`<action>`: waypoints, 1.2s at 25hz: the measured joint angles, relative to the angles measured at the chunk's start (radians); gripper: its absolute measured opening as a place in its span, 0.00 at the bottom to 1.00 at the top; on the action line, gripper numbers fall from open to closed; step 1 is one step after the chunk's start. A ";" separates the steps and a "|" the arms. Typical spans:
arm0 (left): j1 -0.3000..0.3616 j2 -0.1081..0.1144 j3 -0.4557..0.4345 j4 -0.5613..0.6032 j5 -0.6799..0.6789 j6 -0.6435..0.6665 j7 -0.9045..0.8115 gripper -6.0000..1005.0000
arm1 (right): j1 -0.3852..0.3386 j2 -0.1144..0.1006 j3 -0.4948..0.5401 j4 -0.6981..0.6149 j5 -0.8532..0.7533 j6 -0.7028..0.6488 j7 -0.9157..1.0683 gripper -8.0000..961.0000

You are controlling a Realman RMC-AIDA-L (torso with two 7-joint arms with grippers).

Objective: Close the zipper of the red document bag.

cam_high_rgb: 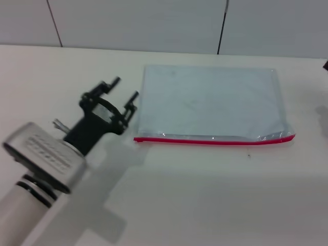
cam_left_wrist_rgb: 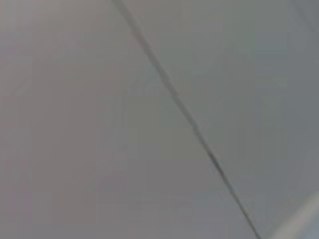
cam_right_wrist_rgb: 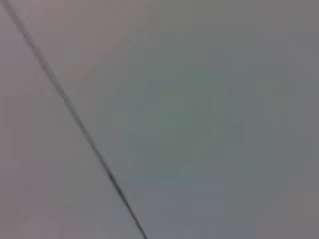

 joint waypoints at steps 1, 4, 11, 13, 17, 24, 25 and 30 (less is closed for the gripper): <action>0.003 0.001 0.000 0.020 -0.001 0.024 -0.048 0.34 | -0.005 0.001 0.000 0.005 0.020 -0.030 -0.042 0.03; 0.006 0.002 -0.001 0.075 -0.021 0.071 -0.171 0.46 | -0.019 0.003 0.000 0.041 0.075 -0.109 -0.178 0.04; 0.011 0.007 -0.001 0.173 -0.121 0.135 -0.477 0.57 | -0.045 0.006 0.000 0.208 0.231 -0.198 -0.639 0.34; 0.014 0.008 -0.002 0.195 -0.139 0.148 -0.537 0.58 | -0.047 0.007 -0.001 0.261 0.282 -0.199 -0.751 0.44; 0.023 0.008 -0.001 0.226 -0.200 0.177 -0.659 0.58 | -0.051 0.008 0.000 0.318 0.336 -0.232 -0.877 0.46; 0.044 0.014 -0.001 0.238 -0.228 0.239 -0.692 0.59 | -0.074 0.010 0.012 0.348 0.350 -0.303 -0.944 0.49; 0.047 0.014 -0.001 0.244 -0.237 0.247 -0.695 0.60 | -0.075 0.010 0.011 0.348 0.350 -0.309 -0.946 0.49; 0.057 0.016 -0.001 0.268 -0.257 0.270 -0.718 0.60 | -0.077 0.010 0.001 0.348 0.342 -0.340 -0.951 0.55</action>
